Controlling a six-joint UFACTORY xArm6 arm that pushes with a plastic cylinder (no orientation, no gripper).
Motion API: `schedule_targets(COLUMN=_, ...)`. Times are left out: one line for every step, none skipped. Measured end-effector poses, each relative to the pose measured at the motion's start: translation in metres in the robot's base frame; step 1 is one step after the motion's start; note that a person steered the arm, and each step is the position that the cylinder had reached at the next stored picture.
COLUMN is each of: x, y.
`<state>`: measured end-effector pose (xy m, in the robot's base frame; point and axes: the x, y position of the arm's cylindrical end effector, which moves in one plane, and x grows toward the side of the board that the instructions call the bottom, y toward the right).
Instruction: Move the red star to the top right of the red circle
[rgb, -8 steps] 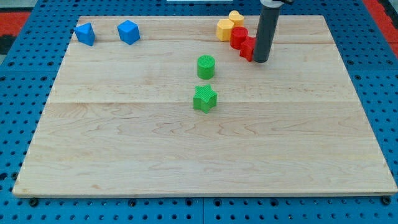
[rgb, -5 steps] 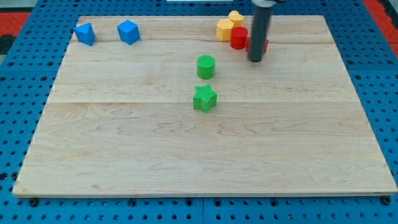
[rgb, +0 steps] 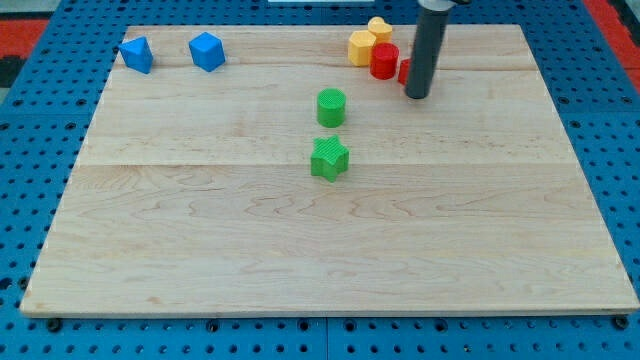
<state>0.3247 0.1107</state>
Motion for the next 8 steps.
schedule_targets(x=-0.024, y=0.007)
schedule_targets(x=-0.037, y=0.031)
schedule_targets(x=-0.04, y=0.052)
schedule_targets(x=-0.051, y=0.072)
schedule_targets(x=-0.077, y=0.055)
schedule_targets(x=-0.081, y=0.001)
schedule_targets(x=-0.08, y=0.008)
schedule_targets(x=-0.005, y=0.034)
